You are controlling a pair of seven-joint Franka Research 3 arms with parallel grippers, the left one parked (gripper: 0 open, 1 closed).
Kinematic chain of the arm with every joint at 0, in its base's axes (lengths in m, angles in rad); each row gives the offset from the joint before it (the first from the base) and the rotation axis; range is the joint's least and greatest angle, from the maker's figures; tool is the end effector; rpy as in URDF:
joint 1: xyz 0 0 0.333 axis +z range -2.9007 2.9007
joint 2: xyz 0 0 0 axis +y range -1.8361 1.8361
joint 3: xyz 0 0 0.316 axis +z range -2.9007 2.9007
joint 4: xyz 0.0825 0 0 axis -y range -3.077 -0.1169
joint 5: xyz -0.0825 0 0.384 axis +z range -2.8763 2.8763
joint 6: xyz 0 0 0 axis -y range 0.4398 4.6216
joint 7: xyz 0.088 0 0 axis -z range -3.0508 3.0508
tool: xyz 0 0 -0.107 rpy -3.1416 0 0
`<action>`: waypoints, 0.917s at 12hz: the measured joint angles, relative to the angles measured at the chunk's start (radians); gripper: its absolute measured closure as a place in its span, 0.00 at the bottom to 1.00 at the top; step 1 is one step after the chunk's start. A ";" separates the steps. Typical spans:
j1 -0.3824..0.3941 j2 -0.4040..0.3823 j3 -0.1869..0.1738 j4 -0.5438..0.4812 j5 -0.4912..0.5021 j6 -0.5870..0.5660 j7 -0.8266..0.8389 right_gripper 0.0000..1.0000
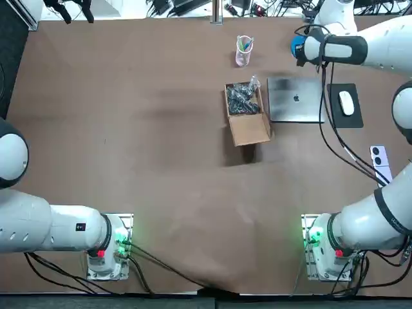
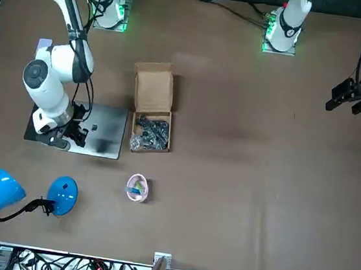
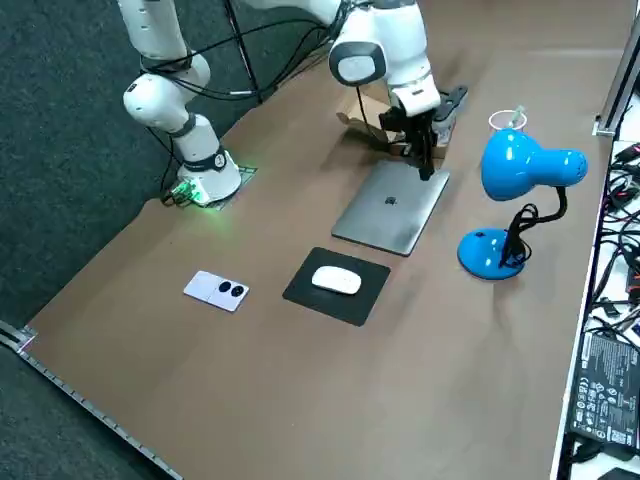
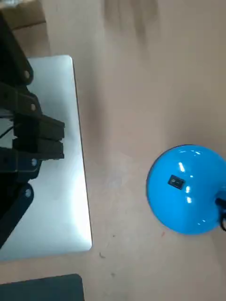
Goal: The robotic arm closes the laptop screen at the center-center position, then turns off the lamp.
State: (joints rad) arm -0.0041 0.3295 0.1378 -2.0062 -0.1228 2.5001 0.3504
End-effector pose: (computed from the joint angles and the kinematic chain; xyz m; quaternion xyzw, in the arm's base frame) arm 0.6137 0.0798 0.3096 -0.9940 0.0675 -0.0864 0.0019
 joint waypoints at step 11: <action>0.001 -0.016 -0.002 0.060 -0.137 -0.012 0.172 0.98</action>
State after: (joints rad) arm -0.0031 0.3136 0.1360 -1.9466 -0.2593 2.4881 0.5221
